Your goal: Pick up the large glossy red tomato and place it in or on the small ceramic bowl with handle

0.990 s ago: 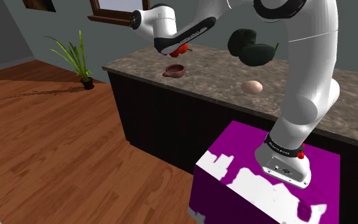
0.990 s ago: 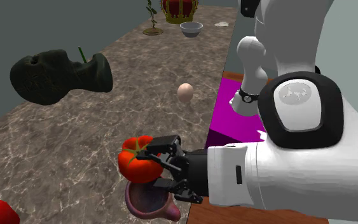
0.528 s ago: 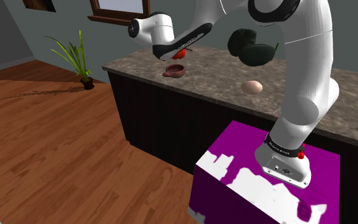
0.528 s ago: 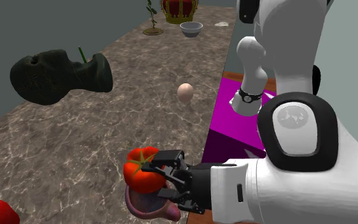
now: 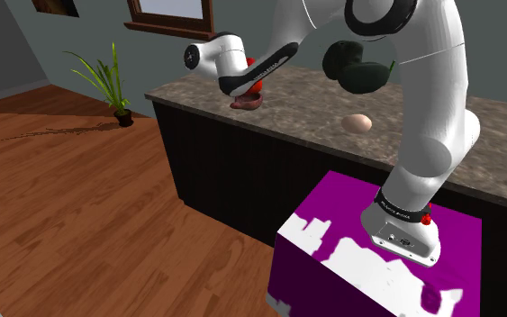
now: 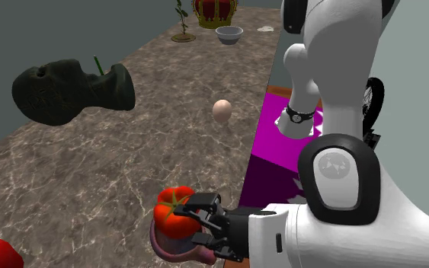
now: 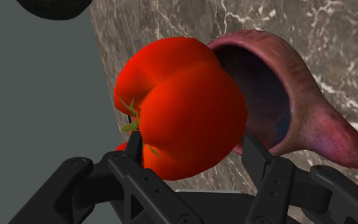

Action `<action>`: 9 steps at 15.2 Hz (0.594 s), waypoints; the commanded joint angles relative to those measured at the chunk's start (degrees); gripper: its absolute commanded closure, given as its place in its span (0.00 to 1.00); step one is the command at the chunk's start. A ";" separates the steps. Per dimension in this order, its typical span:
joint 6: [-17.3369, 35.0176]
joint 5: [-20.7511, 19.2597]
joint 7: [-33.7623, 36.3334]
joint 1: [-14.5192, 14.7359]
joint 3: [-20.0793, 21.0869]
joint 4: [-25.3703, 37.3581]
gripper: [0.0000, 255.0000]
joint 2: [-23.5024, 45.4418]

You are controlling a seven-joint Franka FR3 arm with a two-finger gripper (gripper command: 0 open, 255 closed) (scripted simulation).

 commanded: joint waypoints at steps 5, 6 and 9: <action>0.20 -0.26 0.41 0.03 -0.13 0.03 1.00 0.48; 0.20 -0.26 0.41 0.03 -0.14 0.03 1.00 0.48; 0.21 -0.26 0.41 0.03 -0.14 0.03 0.00 0.48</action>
